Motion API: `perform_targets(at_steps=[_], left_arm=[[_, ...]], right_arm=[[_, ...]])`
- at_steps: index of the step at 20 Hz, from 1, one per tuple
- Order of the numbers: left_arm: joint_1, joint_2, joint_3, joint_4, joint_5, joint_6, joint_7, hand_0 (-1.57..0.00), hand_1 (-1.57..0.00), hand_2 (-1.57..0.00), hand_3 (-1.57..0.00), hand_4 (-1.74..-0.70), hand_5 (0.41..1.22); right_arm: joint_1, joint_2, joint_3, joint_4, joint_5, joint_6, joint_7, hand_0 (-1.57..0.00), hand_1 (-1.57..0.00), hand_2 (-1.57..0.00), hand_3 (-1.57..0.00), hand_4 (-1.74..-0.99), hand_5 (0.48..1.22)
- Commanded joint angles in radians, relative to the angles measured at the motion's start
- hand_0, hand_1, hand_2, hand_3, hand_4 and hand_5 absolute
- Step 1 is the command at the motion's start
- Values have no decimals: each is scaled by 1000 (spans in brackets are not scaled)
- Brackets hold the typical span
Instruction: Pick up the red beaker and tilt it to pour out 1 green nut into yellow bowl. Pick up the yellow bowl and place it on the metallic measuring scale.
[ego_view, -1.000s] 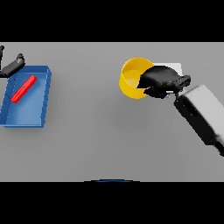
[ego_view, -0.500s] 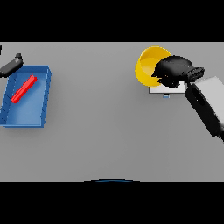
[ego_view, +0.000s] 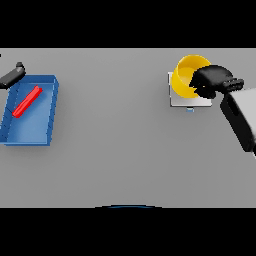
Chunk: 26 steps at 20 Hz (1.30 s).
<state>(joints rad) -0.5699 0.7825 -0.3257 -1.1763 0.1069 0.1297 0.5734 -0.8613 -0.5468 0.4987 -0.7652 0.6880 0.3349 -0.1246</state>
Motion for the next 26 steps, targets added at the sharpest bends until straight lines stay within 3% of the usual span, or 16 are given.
perform_targets(at_steps=[1, 4, 6, 7, 8, 12, 17, 21, 26], left_arm=[[3, 6, -3, -2, -3, -4, 1, 1, 1, 1, 1, -846, 784], [-8, 4, -3, 9, -9, -2, 1, 1, 1, 1, 1, -838, 776], [0, 4, 0, 14, -3, -8, -9, 1, 1, 1, 1, -840, 771], [-9, 1, 0, 17, -3, -10, -13, 1, 1, 1, 1, -841, 772], [-13, 2, 1, 17, -4, -10, -7, 1, 1, 1, 1, -843, 773], [-6, -4, 4, 14, 4, -6, -13, 1, 1, 1, 1, -849, 767], [-12, -1, 0, 15, 1, -16, -13, 1, 1, 1, 1, -854, 771], [-9, -9, -1, 6, 0, -2, -15, 1, 1, 1, 1, -856, 772], [13, 13, -2, -25, 1, -4, 4, 1, 1, 1, 1, -851, 768]], right_arm=[[2, -3, 3, 7, 2, -3, -11, -1427, -1248, -1354, -1554, -1730, 1221], [3, 8, 2, 21, -1, -13, -1, -1397, -1205, -1316, -1562, -1730, 1221], [-1, 15, -1, 39, -5, -13, 2, -1417, -1230, -1402, -1536, -1728, 1221], [-4, 20, -4, 50, -7, -10, 4, -1404, -1181, -1293, -1543, -1670, 1221], [-1, 16, -8, 50, -13, -2, -1, -1410, -1150, -1182, -1387, -1644, 1221], [-15, 14, -27, 55, -38, 43, 29, -947, -687, -672, -879, -1564, 991], [-8, 16, -28, 50, -49, 74, 47, -372, -279, -345, -558, -1501, 865], [-20, 11, -9, 81, -24, 75, 34, -152, -114, -182, -397, -1452, 818], [-14, 4, -2, 71, -22, 78, 11, -49, -37, -59, -263, -1414, 796]])
